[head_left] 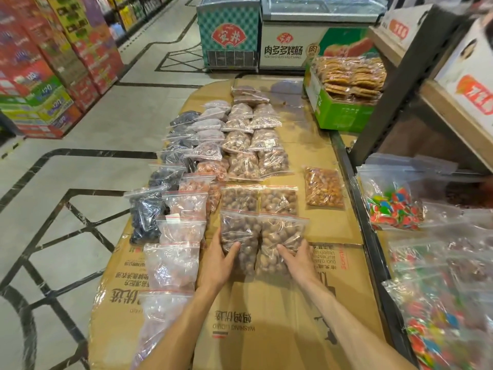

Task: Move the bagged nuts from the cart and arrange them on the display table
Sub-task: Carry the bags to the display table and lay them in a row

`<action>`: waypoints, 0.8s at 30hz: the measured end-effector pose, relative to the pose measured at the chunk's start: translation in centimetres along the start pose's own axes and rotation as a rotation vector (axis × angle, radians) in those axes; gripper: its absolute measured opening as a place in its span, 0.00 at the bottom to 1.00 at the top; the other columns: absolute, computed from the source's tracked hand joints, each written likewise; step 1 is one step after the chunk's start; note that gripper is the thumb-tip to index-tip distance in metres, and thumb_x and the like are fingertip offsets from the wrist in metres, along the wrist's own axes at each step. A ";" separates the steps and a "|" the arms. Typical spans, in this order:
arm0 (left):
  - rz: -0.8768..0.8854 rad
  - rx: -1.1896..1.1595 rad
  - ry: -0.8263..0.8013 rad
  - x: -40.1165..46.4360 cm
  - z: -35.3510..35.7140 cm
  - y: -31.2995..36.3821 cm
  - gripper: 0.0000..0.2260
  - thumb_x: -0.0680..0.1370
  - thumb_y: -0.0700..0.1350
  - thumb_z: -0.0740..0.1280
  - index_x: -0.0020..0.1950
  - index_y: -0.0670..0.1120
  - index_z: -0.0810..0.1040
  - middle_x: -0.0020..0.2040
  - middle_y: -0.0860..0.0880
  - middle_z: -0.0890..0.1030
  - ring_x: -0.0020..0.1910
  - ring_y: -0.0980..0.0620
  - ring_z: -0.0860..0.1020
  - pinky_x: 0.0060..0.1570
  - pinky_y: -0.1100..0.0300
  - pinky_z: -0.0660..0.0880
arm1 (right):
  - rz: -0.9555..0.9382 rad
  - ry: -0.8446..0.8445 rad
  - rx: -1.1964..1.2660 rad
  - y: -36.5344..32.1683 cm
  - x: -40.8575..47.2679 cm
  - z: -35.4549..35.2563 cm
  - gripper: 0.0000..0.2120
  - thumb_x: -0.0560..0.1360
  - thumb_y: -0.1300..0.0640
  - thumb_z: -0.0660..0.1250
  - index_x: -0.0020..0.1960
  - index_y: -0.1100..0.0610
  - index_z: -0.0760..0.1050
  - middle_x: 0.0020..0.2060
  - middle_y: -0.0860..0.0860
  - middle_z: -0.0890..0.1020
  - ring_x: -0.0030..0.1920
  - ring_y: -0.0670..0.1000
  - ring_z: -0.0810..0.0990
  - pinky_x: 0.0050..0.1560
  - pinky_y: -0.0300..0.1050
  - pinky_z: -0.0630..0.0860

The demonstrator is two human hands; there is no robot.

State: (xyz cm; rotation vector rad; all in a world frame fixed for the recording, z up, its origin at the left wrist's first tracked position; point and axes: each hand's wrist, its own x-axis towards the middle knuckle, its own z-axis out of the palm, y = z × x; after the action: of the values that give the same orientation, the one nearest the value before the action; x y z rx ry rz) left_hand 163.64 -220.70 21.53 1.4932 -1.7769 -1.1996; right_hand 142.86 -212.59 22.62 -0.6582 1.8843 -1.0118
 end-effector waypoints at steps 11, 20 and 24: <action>0.167 0.301 0.048 -4.5 -0.8 1.7 0.38 0.84 0.60 0.63 0.87 0.52 0.47 0.85 0.49 0.58 0.83 0.49 0.59 0.82 0.42 0.61 | -0.090 0.058 -0.259 -0.6 -4.3 -2.7 0.48 0.75 0.34 0.73 0.85 0.48 0.51 0.80 0.54 0.63 0.80 0.60 0.64 0.78 0.69 0.64; 0.346 0.693 -0.020 -11.7 -1.9 1.6 0.36 0.82 0.68 0.47 0.86 0.49 0.57 0.85 0.47 0.61 0.85 0.46 0.56 0.83 0.47 0.55 | -0.197 0.080 -0.549 0.5 -12.5 -3.9 0.53 0.74 0.31 0.71 0.86 0.49 0.45 0.85 0.52 0.53 0.84 0.57 0.55 0.80 0.66 0.61; 0.396 0.805 -0.091 -16.0 -2.1 1.8 0.48 0.76 0.74 0.28 0.86 0.50 0.58 0.85 0.47 0.60 0.85 0.44 0.55 0.84 0.46 0.52 | -0.249 0.105 -0.731 1.5 -17.3 -4.6 0.51 0.77 0.33 0.68 0.87 0.50 0.44 0.86 0.52 0.52 0.85 0.55 0.51 0.82 0.59 0.55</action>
State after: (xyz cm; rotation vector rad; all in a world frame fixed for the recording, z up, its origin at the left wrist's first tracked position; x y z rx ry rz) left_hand 168.55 -206.01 26.40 1.3581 -2.6383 -0.3526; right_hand 147.00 -196.94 30.38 -1.3024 2.3100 -0.4778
